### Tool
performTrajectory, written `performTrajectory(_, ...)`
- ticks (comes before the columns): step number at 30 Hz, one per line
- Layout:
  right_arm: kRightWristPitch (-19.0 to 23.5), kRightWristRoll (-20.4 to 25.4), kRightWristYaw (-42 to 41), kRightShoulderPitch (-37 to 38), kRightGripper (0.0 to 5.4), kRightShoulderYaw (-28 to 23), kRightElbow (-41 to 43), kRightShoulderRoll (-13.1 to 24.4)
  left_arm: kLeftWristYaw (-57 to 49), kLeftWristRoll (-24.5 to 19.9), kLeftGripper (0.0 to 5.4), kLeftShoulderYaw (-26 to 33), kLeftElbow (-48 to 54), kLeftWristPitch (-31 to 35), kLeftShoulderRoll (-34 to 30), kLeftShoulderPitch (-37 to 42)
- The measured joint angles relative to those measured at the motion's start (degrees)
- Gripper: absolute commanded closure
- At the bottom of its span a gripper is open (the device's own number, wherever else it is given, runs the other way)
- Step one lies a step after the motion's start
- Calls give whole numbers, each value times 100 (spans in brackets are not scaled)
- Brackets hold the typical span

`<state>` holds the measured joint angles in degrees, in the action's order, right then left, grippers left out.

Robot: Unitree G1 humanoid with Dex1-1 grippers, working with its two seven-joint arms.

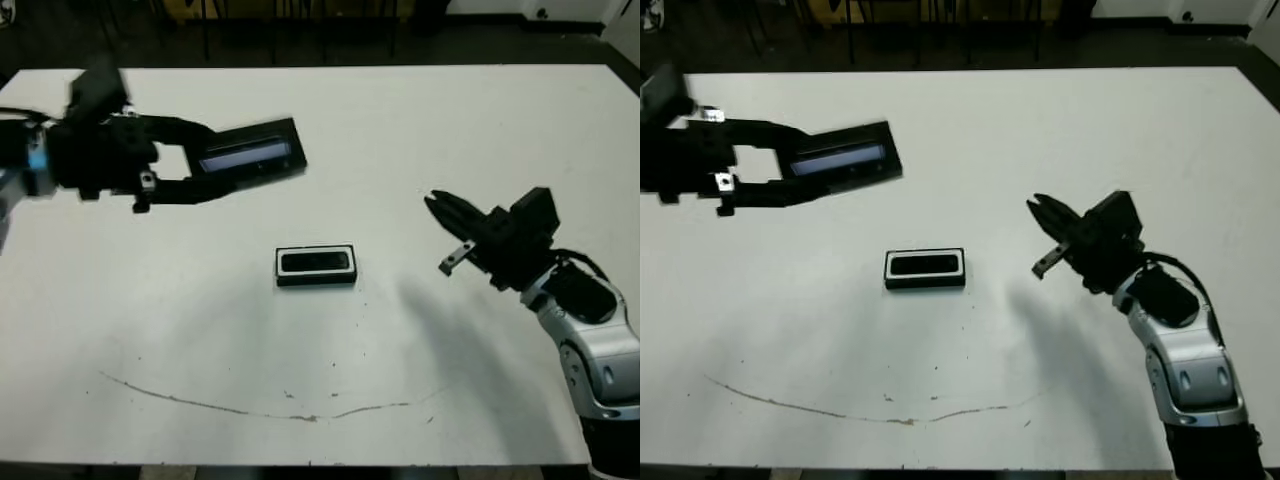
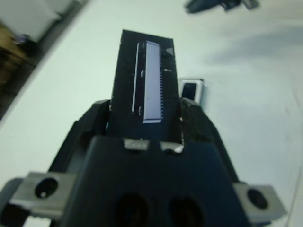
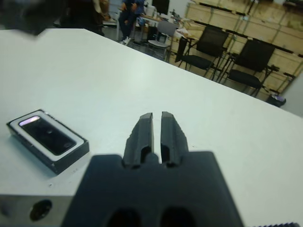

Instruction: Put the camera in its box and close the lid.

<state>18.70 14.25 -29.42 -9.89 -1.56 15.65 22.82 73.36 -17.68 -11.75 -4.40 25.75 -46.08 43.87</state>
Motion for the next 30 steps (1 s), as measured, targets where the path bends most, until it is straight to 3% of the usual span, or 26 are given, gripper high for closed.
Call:
performTrajectory(6, 365, 96, 122, -126, 540, -155, -21, 2, 379, 332, 270, -502, -1027, -565, 816, 326)
performTrajectory(15, 547, 219, 340, -274, 540, -296, -122, -59, 459, 598, 270, -707, -1688, -727, 1540, 337)
performTrajectory(30, 530, 195, 416, -274, 540, -201, -119, -72, -7, 850, 270, -753, -1638, -341, 1913, 13)
